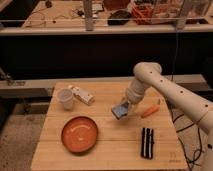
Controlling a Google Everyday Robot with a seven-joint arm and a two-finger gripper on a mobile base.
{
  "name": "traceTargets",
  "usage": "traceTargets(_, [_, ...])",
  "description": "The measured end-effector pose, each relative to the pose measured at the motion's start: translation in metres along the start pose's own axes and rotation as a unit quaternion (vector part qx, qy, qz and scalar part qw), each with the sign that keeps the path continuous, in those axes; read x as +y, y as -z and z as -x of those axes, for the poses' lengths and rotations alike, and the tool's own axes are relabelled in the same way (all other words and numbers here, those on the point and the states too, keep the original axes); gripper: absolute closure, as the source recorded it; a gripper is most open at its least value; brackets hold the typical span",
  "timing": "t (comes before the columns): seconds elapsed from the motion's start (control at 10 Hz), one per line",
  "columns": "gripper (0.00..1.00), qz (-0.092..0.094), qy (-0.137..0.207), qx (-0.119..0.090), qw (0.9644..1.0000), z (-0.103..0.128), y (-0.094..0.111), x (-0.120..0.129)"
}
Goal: Place the white sponge in the ceramic cup
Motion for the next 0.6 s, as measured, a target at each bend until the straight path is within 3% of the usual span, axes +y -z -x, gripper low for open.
traceTargets(0.6, [0.99,-0.001,0.031,0.012,0.9995,0.040,0.011,-0.032])
